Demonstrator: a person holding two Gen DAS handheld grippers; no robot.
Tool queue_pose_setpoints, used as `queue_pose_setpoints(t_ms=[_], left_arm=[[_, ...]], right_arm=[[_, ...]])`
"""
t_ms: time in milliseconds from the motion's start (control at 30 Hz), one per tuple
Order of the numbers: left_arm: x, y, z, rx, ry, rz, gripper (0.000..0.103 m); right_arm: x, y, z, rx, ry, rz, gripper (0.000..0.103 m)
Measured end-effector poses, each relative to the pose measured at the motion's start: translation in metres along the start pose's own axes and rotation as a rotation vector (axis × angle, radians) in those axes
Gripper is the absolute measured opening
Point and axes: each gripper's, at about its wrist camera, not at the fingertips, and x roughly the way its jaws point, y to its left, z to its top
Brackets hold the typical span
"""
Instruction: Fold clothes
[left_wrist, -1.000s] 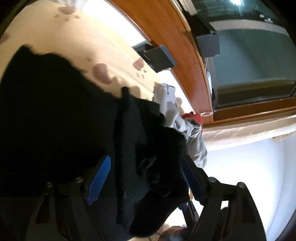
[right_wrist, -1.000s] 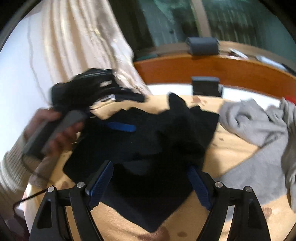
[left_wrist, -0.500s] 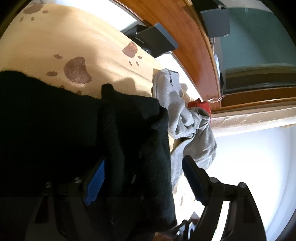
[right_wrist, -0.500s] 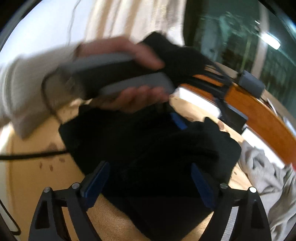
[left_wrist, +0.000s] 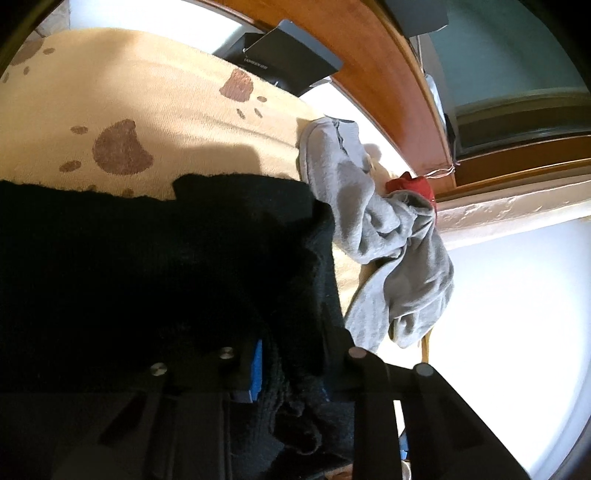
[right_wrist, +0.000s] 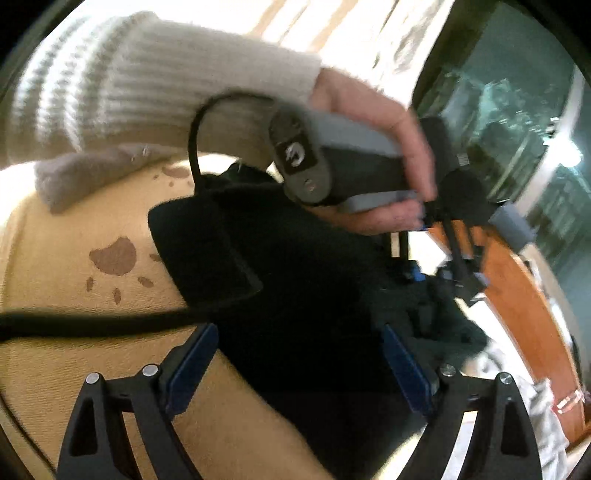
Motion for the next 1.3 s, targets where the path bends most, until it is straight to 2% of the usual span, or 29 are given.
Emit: queue_pose_setpoints(t_ms=[100, 233, 433, 600, 733, 867, 1033, 1167, 1300], left_arm=[[-0.006, -0.004, 0.001, 0.002, -0.008, -0.016, 0.026], [-0.014, -0.013, 0.003, 0.004, -0.02, -0.044, 0.026], [-0.024, -0.028, 0.0, 0.027, -0.027, -0.065, 0.026], [-0.03, -0.031, -0.002, 0.038, -0.024, -0.064, 0.026], [-0.026, -0.027, -0.001, 0.027, -0.015, -0.071, 0.026], [-0.025, -0.022, -0.001, 0.014, -0.012, -0.072, 0.026], [-0.024, -0.014, 0.002, -0.007, -0.006, -0.084, 0.026], [-0.023, -0.013, 0.0, -0.014, -0.009, -0.085, 0.026], [-0.025, -0.01, 0.0, -0.023, -0.017, -0.087, 0.026]], right_arm=[[-0.023, 0.0, -0.011, 0.032, -0.017, -0.103, 0.092], [-0.05, -0.002, -0.027, 0.106, 0.01, -0.248, 0.093], [-0.045, 0.021, -0.009, 0.003, -0.048, -0.392, 0.093], [-0.012, 0.039, 0.0, -0.109, 0.01, -0.368, 0.093], [0.002, 0.042, 0.006, -0.2, -0.006, -0.385, 0.093], [0.007, 0.025, 0.011, -0.144, 0.01, -0.374, 0.093], [0.001, 0.024, -0.009, -0.115, 0.059, -0.351, 0.093], [0.012, 0.021, -0.003, -0.119, 0.068, -0.338, 0.093], [0.028, 0.012, 0.002, -0.104, 0.112, -0.285, 0.092]])
